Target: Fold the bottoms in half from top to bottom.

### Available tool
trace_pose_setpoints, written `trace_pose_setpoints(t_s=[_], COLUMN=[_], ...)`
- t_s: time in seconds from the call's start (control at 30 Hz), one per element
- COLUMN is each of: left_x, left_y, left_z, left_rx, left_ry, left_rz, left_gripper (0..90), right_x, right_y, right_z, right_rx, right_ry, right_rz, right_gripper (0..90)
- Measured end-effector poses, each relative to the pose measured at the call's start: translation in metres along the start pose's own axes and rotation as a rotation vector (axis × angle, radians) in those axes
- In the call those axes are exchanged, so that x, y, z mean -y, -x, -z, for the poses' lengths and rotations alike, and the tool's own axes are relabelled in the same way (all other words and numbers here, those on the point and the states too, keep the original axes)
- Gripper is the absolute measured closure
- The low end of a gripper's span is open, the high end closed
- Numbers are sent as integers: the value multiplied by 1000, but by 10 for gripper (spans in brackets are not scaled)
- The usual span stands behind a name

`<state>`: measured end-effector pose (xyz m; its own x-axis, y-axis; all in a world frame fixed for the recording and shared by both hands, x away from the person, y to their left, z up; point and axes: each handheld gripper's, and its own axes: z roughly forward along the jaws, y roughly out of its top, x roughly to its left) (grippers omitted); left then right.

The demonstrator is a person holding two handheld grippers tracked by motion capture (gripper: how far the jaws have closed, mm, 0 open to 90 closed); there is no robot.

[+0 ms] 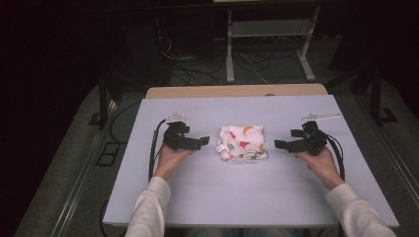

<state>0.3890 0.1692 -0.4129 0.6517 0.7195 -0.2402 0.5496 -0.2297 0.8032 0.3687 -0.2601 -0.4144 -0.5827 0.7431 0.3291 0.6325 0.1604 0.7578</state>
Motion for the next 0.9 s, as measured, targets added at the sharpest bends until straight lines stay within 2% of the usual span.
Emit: trace_pose_setpoints(t_s=[0.4,0.63,0.9], left_x=[15,33,49], left_y=[6,10,18], left_z=[30,43,61], left_rx=[-32,-26,-23], left_ry=[21,36,61], left_rz=[-33,-33,-45], left_gripper=[0,0,0], right_x=[23,31,48], right_y=[-8,-15,-23], right_z=[24,33,43], right_rx=[0,0,-7], right_ry=[20,23,29], right_rz=[14,39,49], right_gripper=[0,0,0])
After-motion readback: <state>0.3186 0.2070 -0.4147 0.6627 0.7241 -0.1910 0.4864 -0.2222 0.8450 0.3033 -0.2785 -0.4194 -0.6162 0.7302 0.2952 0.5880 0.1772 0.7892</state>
